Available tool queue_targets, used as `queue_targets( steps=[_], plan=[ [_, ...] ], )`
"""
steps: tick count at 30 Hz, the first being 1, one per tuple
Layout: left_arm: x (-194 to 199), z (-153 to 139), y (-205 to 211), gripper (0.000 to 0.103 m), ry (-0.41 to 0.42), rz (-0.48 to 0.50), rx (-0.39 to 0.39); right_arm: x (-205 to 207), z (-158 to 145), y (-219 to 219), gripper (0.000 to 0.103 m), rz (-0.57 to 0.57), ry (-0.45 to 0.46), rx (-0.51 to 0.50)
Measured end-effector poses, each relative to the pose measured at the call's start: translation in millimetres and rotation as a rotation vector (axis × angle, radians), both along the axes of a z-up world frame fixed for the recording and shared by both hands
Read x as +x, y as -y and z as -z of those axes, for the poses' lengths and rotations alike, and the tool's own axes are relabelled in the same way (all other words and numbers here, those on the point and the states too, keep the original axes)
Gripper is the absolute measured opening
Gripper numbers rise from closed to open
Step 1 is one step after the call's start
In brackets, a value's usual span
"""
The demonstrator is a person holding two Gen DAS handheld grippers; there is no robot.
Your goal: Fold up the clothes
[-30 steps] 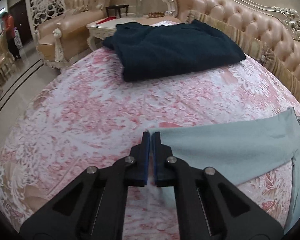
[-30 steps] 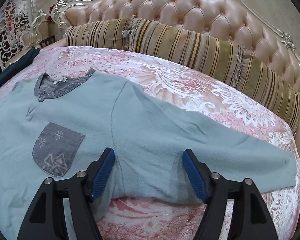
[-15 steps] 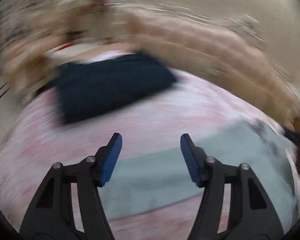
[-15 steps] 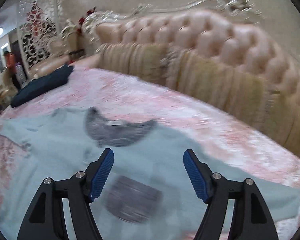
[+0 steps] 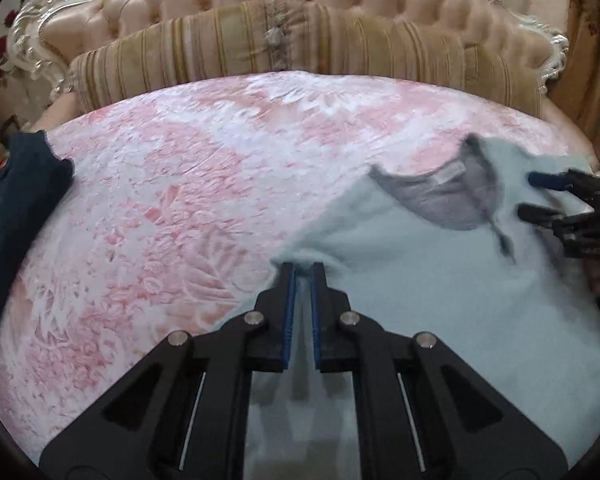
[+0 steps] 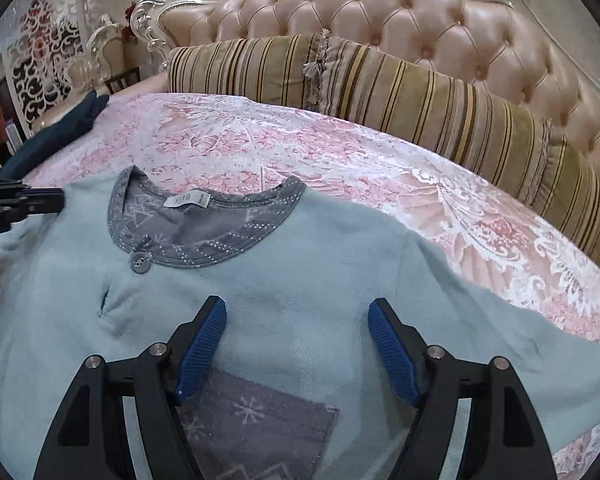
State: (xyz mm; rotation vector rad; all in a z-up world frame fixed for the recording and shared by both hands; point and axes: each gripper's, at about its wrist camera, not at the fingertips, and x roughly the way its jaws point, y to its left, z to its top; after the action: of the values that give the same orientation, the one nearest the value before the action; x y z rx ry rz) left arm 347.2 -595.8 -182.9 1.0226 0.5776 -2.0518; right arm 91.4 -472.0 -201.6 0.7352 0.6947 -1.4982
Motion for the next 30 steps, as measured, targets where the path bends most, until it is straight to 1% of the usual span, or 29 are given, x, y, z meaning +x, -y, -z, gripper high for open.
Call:
queue_targets(
  steps=[1, 3, 5, 6, 9, 11, 13, 15, 16, 18, 20, 21, 22, 23, 24, 25, 27, 30],
  plan=[
    [3.6, 0.5, 2.9, 0.011, -0.003, -0.018, 0.004, -1.5, -0.2, -0.9, 0.076, -0.002, 0.012, -0.001],
    [10.3, 1.7, 7.3, 0.011, -0.019, -0.04, 0.017, -0.6, 0.9, -0.1, 0.077, -0.005, 0.011, 0.001],
    [14.1, -3.9, 2.9, 0.01, -0.011, -0.049, -0.002, 0.8, 2.2, 1.2, 0.079, -0.008, 0.006, 0.003],
    [17.9, -8.6, 0.5, 0.01, -0.021, -0.057, -0.008, 1.0, 2.3, 1.2, 0.079, -0.01, 0.006, 0.004],
    [36.7, -30.2, -23.6, 0.01, -0.064, -0.046, -0.019, 0.6, 2.5, 3.0, 0.079, -0.011, 0.005, 0.005],
    [44.8, -34.9, -49.8, 0.01, -0.038, -0.031, -0.021, 0.5, 2.4, 3.3, 0.079, -0.012, 0.003, 0.007],
    [54.0, -31.6, -75.5, 0.01, -0.029, -0.004, 0.005, 0.8, 2.5, 3.4, 0.08, -0.013, 0.002, 0.007],
    [63.5, -14.7, -86.9, 0.01, 0.069, -0.037, 0.002, 1.1, 2.7, 3.8, 0.08, -0.013, 0.001, 0.008],
    [68.3, -5.1, -91.5, 0.013, 0.126, -0.059, -0.002, 1.3, 2.6, 4.0, 0.08, -0.013, 0.001, 0.008],
    [88.2, -1.1, -94.7, 0.013, 0.088, -0.086, -0.001, 1.5, 2.5, 4.0, 0.08, -0.012, 0.0, 0.008],
    [113.5, 0.3, -92.1, 0.013, 0.084, -0.167, 0.015, 1.7, 2.5, 4.2, 0.08, -0.012, 0.0, 0.009],
    [122.8, -1.5, -93.6, 0.013, 0.064, -0.186, 0.02, 1.3, 1.9, 4.7, 0.08, -0.013, 0.005, 0.015],
    [130.6, -4.4, -96.4, 0.013, 0.035, -0.193, 0.023, 0.7, 1.2, 5.4, 0.08, -0.013, 0.01, 0.023],
    [135.3, -7.5, -101.0, 0.013, 0.004, -0.184, 0.021, -1.0, -2.2, 4.8, 0.08, -0.014, 0.026, 0.031],
    [137.2, -9.2, -106.1, 0.013, -0.018, -0.164, 0.013, -4.3, -9.7, 0.7, 0.08, -0.007, 0.046, 0.017],
    [136.8, -7.8, -109.6, 0.013, -0.021, -0.152, 0.007, -7.9, -18.3, -4.3, 0.08, 0.004, 0.066, -0.003],
    [135.2, 2.2, -109.7, 0.012, 0.015, -0.148, 0.012, -14.1, -34.3, -14.8, 0.081, 0.023, 0.091, -0.032],
    [140.6, 9.2, -108.3, 0.013, 0.047, -0.143, 0.004, -18.3, -51.9, -36.4, 0.081, 0.026, 0.047, -0.05]
  ],
)
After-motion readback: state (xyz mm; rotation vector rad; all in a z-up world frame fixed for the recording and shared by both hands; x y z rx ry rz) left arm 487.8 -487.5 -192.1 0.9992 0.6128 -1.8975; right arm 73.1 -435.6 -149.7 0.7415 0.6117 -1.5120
